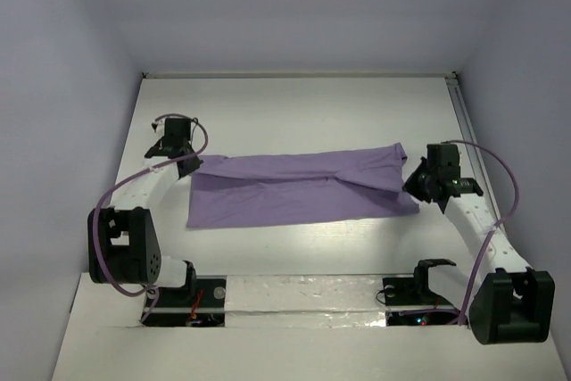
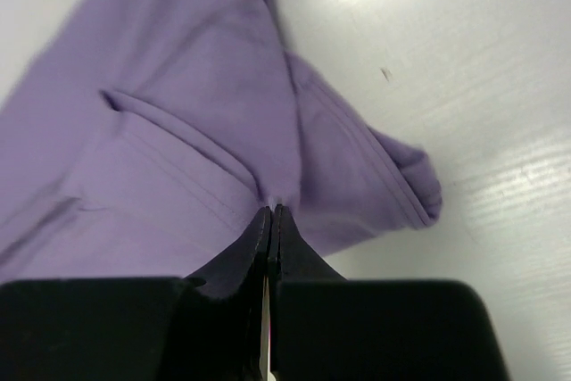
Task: Fold and stack the t-shirts
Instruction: Fold the tshirt
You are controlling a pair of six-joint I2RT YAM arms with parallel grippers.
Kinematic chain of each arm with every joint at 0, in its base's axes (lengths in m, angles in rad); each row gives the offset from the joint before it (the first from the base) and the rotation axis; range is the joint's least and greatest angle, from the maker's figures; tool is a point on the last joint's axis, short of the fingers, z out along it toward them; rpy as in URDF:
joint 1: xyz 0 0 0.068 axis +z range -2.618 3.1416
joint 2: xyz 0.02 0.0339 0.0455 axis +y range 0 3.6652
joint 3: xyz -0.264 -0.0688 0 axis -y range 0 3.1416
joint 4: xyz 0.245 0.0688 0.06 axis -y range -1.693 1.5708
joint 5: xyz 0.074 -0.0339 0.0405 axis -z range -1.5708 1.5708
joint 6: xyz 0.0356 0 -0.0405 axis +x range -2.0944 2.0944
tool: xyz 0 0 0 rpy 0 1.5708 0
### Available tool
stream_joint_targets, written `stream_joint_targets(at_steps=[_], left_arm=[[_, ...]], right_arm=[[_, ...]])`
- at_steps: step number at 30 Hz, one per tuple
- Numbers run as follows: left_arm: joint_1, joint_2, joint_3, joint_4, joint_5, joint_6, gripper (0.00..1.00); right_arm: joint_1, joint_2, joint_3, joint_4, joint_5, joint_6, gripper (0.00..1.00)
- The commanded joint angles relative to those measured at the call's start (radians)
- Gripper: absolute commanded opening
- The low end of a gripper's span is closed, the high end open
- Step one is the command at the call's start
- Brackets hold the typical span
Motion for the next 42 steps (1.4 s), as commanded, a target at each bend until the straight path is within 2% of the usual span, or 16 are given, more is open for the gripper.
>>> stream_joint_targets(at_steps=[1, 11, 14, 15, 18, 20, 21, 22, 24, 28, 29, 30, 31, 33, 34, 42], left_arm=[[0.008, -0.017, 0.123, -0.02, -0.021, -0.002, 0.0], [0.008, -0.001, -0.062, -0.008, 0.008, 0.003, 0.0], [0.008, -0.007, -0.089, -0.009, 0.019, -0.003, 0.32], [0.008, -0.013, -0.076, -0.009, 0.014, -0.003, 0.51], [0.008, -0.035, -0.04, -0.024, 0.009, -0.003, 0.64], [0.008, -0.059, 0.002, -0.034, 0.009, -0.005, 0.65], [0.008, -0.072, 0.016, -0.034, 0.019, -0.006, 0.65], [0.008, -0.095, 0.037, -0.026, 0.022, -0.008, 0.65], [-0.019, -0.109, 0.057, -0.014, 0.032, -0.008, 0.62], [-0.084, -0.089, 0.051, 0.029, 0.089, -0.034, 0.52], [-0.095, -0.069, 0.045, 0.055, 0.098, -0.046, 0.49], [-0.105, -0.057, 0.037, 0.066, 0.117, -0.051, 0.43], [-0.115, -0.037, 0.021, 0.08, 0.129, -0.052, 0.31], [-0.115, -0.018, 0.001, 0.109, 0.14, -0.055, 0.26], [-0.115, 0.0, -0.012, 0.111, 0.14, -0.055, 0.18], [-0.115, 0.043, -0.076, 0.141, 0.126, -0.041, 0.17]], right_arm=[[-0.007, 0.023, 0.112, 0.008, 0.03, -0.036, 0.0], [-0.007, -0.008, 0.021, -0.066, 0.021, -0.006, 0.01], [-0.007, -0.023, 0.03, -0.063, 0.05, 0.011, 0.37], [-0.007, -0.019, 0.039, -0.058, 0.057, 0.002, 0.49], [-0.007, 0.006, 0.099, -0.037, 0.054, -0.045, 0.51], [-0.007, 0.036, 0.132, 0.015, -0.043, -0.085, 0.5], [-0.007, 0.055, 0.142, 0.038, -0.089, -0.096, 0.31], [0.008, 0.099, 0.151, 0.089, -0.173, -0.105, 0.02], [0.054, 0.154, 0.16, 0.149, -0.202, -0.11, 0.0], [0.149, 0.348, 0.215, 0.276, -0.179, -0.116, 0.03], [0.149, 0.383, 0.229, 0.32, -0.165, -0.116, 0.12], [0.149, 0.414, 0.246, 0.347, -0.176, -0.116, 0.28], [0.159, 0.469, 0.26, 0.358, -0.183, -0.109, 0.32], [0.171, 0.512, 0.289, 0.361, -0.173, -0.113, 0.41], [0.171, 0.546, 0.31, 0.361, -0.165, -0.121, 0.41], [0.211, 0.65, 0.347, 0.364, -0.153, -0.135, 0.41]])
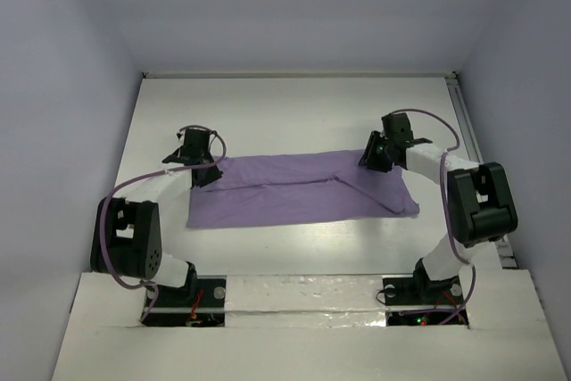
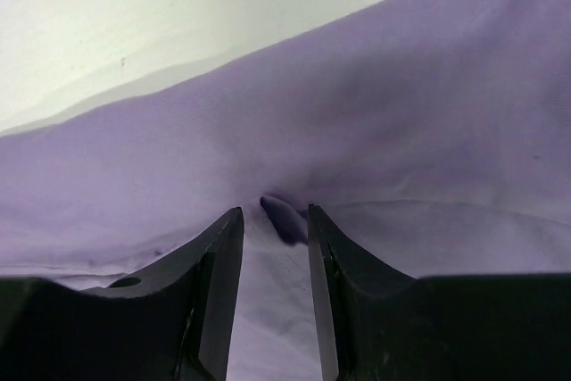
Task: Fold and stack the t-shirts
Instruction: Fold the tshirt
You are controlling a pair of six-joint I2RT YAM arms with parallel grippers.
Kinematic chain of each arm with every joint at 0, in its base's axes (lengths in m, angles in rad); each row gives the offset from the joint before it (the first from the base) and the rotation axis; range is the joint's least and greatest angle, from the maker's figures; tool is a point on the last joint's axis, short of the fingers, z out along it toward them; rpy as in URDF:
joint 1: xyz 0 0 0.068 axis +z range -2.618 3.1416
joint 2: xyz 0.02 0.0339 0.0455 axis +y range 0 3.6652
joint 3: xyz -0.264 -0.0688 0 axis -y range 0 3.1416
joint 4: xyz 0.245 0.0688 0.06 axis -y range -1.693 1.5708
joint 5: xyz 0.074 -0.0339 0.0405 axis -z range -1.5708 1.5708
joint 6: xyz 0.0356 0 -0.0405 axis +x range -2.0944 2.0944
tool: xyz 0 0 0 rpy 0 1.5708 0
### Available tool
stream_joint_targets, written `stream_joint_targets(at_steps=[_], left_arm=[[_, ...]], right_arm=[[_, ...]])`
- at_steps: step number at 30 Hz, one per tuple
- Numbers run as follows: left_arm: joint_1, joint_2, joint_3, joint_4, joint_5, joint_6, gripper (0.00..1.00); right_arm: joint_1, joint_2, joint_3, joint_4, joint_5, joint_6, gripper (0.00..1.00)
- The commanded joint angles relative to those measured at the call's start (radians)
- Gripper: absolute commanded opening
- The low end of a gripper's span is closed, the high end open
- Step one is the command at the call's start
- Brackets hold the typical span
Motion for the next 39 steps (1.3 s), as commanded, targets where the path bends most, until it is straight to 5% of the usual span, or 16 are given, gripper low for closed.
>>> stream_joint_targets(at_steps=[1, 7, 12, 16, 29, 32, 34, 39], left_arm=[[0.004, 0.004, -0.016, 0.037, 0.0, 0.0, 0.17], [0.004, 0.019, -0.026, 0.04, -0.009, 0.003, 0.17], [0.004, 0.039, -0.021, 0.037, -0.017, -0.006, 0.17], [0.004, 0.042, -0.022, 0.04, -0.016, -0.012, 0.17], [0.004, 0.03, 0.014, 0.028, 0.001, -0.016, 0.16], [0.004, 0.03, 0.031, 0.023, 0.007, -0.017, 0.16], [0.004, 0.03, 0.043, 0.02, 0.014, -0.019, 0.16], [0.004, 0.019, 0.057, 0.009, 0.017, -0.017, 0.16]], right_arm=[[0.027, 0.027, 0.039, 0.054, 0.016, -0.024, 0.41], [0.046, 0.038, 0.051, 0.017, 0.03, -0.027, 0.36], [0.066, -0.003, 0.028, 0.009, 0.066, -0.014, 0.12], [0.106, -0.06, 0.031, -0.035, 0.091, -0.027, 0.08], [0.379, -0.213, -0.068, -0.227, 0.105, 0.111, 0.13], [0.433, -0.243, -0.079, -0.247, 0.074, 0.155, 0.24], [0.433, -0.256, -0.079, -0.262, 0.062, 0.164, 0.42], [0.442, -0.345, -0.021, -0.371, 0.155, 0.123, 0.41]])
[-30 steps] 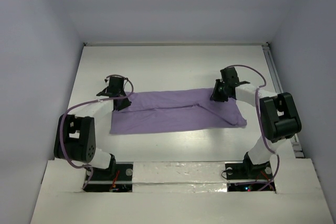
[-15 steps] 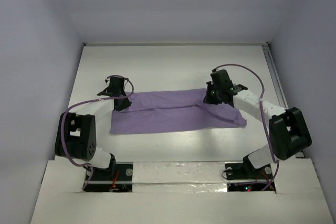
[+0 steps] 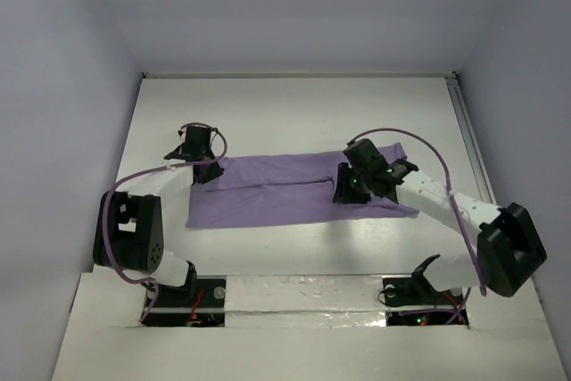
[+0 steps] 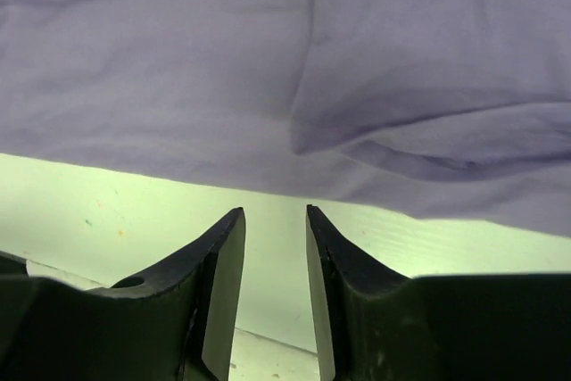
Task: Fold and stack the t-shirts
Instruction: Fold the tshirt
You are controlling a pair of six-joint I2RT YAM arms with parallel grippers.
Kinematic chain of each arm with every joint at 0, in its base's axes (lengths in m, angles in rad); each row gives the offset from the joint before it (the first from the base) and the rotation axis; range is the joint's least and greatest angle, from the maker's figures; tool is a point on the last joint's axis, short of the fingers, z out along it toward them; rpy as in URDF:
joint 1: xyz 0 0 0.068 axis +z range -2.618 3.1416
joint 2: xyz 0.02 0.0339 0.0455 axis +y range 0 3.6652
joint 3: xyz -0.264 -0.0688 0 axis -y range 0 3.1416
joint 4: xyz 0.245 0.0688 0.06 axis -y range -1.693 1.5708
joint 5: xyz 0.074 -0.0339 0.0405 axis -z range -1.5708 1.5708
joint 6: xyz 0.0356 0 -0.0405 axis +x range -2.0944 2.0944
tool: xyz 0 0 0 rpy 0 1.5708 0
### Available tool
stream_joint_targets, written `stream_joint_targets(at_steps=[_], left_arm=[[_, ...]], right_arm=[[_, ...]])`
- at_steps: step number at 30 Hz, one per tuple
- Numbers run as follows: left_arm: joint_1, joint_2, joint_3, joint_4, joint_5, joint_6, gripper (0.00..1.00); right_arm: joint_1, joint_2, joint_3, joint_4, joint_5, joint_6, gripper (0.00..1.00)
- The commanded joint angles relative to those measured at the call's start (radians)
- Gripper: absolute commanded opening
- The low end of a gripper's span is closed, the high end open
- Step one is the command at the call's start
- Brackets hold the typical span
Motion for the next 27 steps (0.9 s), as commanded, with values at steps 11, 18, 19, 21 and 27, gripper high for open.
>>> stream_joint_targets(at_steps=[11, 18, 19, 21, 27], left_arm=[[-0.136, -0.047, 0.09, -0.013, 0.016, -0.026, 0.16], [-0.317, -0.066, 0.086, -0.011, 0.013, -0.078, 0.16], [-0.346, -0.064, 0.099, -0.012, 0.013, -0.086, 0.16], [-0.432, -0.053, 0.119, -0.013, -0.004, -0.093, 0.16], [-0.562, 0.04, 0.2, 0.01, 0.01, -0.127, 0.15]], right_arm=[[-0.314, 0.067, 0.068, 0.05, 0.08, -0.193, 0.0], [-0.314, 0.12, 0.014, 0.079, -0.058, -0.188, 0.0], [-0.314, 0.126, 0.011, 0.078, -0.067, -0.193, 0.0], [-0.314, 0.152, -0.004, 0.089, -0.073, -0.2, 0.0], [-0.314, 0.123, -0.03, 0.044, -0.101, -0.197, 0.0]])
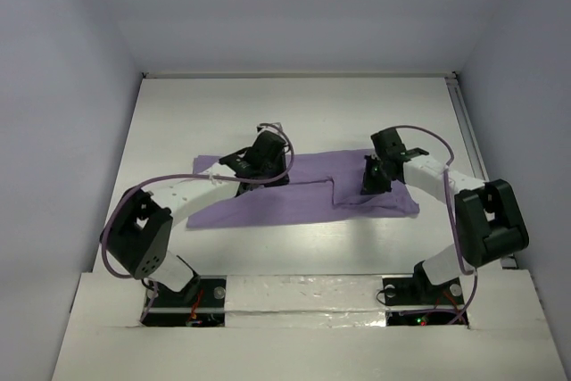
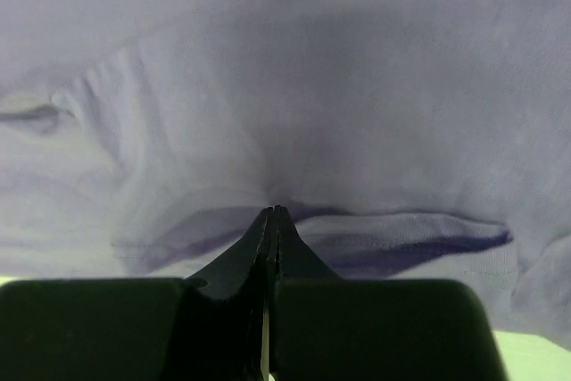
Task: Fold and stack the t-shirts
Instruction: Fold the tshirt
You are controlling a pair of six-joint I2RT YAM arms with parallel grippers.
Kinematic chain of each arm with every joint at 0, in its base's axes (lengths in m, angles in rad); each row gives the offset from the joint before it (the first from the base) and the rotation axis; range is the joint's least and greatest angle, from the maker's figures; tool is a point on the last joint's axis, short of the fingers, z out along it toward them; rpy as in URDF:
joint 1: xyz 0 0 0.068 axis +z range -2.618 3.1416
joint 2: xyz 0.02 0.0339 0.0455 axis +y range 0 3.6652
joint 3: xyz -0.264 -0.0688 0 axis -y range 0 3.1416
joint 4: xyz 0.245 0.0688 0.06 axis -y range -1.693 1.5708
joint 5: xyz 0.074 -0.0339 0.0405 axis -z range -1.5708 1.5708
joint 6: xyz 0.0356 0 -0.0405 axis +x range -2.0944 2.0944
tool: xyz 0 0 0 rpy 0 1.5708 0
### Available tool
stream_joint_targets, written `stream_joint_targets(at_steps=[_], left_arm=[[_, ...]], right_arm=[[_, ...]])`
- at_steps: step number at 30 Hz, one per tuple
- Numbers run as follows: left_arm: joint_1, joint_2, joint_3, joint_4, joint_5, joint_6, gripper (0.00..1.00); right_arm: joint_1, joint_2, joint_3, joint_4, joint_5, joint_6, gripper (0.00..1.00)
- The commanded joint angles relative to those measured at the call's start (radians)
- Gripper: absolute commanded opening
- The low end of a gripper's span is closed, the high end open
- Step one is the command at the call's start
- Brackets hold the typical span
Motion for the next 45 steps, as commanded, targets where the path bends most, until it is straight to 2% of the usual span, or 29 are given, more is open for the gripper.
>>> stream_joint_targets(at_steps=[1, 7, 10, 14, 21, 26, 28, 34, 39, 45], left_arm=[[-0.023, 0.041, 0.059, 0.022, 0.0, -0.03, 0.15], [-0.059, 0.095, 0.085, 0.054, 0.024, -0.029, 0.15], [-0.08, 0.128, 0.129, 0.054, 0.029, -0.015, 0.15], [-0.125, 0.197, 0.226, 0.048, 0.04, -0.001, 0.15], [-0.197, 0.309, 0.366, 0.049, 0.063, 0.025, 0.15], [-0.215, 0.377, 0.399, 0.071, 0.126, 0.023, 0.15], [-0.215, 0.397, 0.41, 0.066, 0.127, 0.025, 0.15], [-0.224, 0.418, 0.407, 0.085, 0.142, 0.025, 0.15], [-0.244, 0.44, 0.406, 0.085, 0.144, 0.026, 0.15], [-0.244, 0.466, 0.433, 0.08, 0.146, 0.03, 0.15]], right_arm=[[0.006, -0.067, -0.037, -0.016, -0.037, -0.012, 0.0], [0.006, -0.203, -0.129, -0.167, -0.142, 0.004, 0.0], [0.021, -0.321, -0.111, -0.259, -0.157, 0.035, 0.0], [0.021, -0.372, -0.022, -0.29, -0.009, 0.032, 0.0], [-0.016, -0.057, 0.084, -0.061, 0.111, 0.003, 0.0], [-0.016, 0.089, 0.136, 0.002, 0.081, -0.018, 0.0], [-0.016, 0.12, 0.141, -0.006, 0.018, -0.019, 0.0], [-0.016, -0.021, 0.031, -0.044, 0.018, 0.0, 0.0], [-0.016, -0.127, -0.066, -0.11, -0.048, 0.029, 0.0], [-0.016, -0.252, -0.109, -0.214, -0.065, 0.027, 0.0]])
